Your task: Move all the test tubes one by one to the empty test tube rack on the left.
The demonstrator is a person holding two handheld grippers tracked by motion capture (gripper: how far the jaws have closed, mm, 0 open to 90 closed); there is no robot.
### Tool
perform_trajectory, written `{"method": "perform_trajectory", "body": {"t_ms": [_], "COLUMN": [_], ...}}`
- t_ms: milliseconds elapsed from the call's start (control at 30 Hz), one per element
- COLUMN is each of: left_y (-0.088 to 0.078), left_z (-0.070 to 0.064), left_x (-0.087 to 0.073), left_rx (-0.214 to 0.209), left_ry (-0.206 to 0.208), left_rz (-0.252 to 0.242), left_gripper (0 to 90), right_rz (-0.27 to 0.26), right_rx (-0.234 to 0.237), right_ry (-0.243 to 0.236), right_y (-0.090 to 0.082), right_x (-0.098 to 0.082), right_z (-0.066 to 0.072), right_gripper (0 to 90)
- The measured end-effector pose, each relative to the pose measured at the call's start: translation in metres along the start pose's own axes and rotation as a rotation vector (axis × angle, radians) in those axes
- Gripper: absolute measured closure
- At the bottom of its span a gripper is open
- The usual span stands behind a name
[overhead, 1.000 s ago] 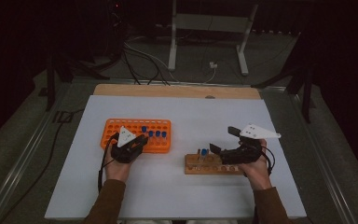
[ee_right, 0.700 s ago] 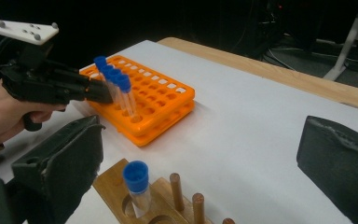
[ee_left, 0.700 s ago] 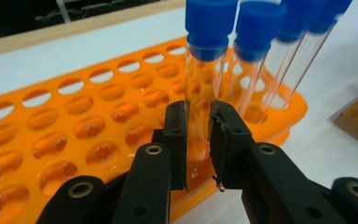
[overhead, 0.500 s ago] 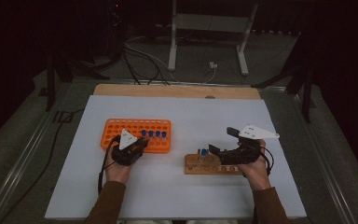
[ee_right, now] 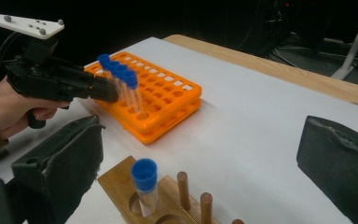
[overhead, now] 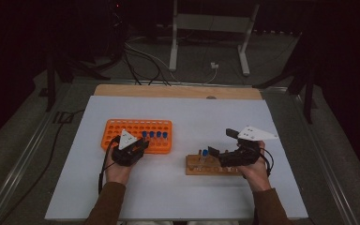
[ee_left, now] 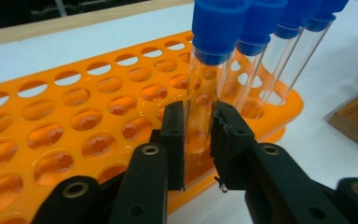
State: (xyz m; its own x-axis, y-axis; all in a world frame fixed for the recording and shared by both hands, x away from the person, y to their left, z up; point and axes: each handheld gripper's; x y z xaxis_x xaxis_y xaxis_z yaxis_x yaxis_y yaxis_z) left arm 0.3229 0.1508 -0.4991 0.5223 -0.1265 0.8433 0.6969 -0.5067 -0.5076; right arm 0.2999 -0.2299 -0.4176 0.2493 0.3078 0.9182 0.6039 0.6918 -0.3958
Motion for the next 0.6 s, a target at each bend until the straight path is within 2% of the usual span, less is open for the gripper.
{"method": "perform_trajectory", "body": {"t_ms": [167, 300, 400, 500, 600], "left_y": [-0.011, -0.025, -0.035, -0.046, -0.056], "left_z": [0.002, 0.007, 0.009, 0.010, 0.012], "left_x": [0.004, 0.006, 0.007, 0.009, 0.009], "left_rx": [-0.038, -0.048, -0.053, -0.041, -0.044], "left_ry": [-0.045, -0.072, -0.077, -0.079, -0.088], "left_rz": [-0.044, -0.083, -0.101, -0.119, -0.128], "left_gripper": [67.9, 59.4, 55.8, 45.0, 38.7], "right_rz": [0.004, 0.011, 0.019, 0.023, 0.033], "right_rx": [0.007, 0.017, 0.025, 0.033, 0.040], "right_ry": [0.000, 0.000, -0.001, 0.000, 0.002], "right_y": [0.002, 0.005, 0.008, 0.010, 0.013], "right_x": [-0.001, -0.003, -0.005, -0.007, -0.010], "right_z": [0.001, 0.003, 0.004, 0.006, 0.008], "right_gripper": [0.5, 0.5, 0.5, 0.5, 1.8]}}
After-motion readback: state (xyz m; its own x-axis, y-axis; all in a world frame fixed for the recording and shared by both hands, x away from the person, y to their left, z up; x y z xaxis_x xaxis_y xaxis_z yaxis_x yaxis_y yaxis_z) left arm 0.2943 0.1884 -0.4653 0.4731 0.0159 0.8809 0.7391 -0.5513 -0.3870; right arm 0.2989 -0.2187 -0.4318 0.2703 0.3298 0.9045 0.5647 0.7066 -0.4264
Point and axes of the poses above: each handheld gripper's, and its own axes: y roughly forward along the jaws, x roughly out of its top, z roughly to its left, and after that the axes turned 8 degrees about -y, right-handed
